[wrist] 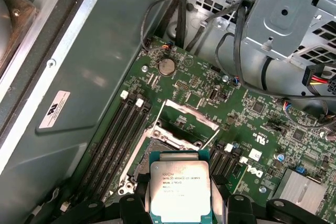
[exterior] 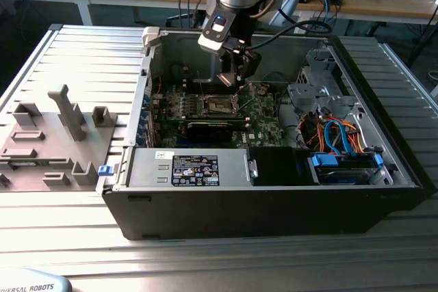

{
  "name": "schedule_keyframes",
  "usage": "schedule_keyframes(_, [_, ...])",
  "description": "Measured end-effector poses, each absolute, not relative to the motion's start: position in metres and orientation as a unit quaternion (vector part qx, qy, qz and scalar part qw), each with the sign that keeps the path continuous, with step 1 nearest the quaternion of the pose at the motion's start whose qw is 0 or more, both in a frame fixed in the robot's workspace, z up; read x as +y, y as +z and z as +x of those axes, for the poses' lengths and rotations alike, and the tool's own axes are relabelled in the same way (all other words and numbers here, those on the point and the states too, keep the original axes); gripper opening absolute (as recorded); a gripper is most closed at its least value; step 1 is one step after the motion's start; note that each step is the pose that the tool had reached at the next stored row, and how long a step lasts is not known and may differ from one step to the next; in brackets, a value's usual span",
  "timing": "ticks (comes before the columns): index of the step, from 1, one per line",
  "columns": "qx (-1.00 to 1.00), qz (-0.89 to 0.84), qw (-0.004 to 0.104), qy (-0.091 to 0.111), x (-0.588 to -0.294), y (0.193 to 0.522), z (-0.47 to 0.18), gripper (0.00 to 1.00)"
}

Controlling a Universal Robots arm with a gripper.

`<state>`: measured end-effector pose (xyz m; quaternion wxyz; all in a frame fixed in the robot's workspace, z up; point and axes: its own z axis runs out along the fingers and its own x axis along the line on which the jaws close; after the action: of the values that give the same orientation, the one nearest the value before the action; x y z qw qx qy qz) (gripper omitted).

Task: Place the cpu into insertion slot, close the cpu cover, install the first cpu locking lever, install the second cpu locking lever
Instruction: 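Place the cpu into insertion slot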

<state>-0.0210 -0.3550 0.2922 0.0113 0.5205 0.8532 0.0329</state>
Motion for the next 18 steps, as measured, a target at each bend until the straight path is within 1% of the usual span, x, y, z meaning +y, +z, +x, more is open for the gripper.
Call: schedule_keyframes(18, [0.850,0.525,0.011,0.033,-0.3549,0.2917,-0.0210,0.54])
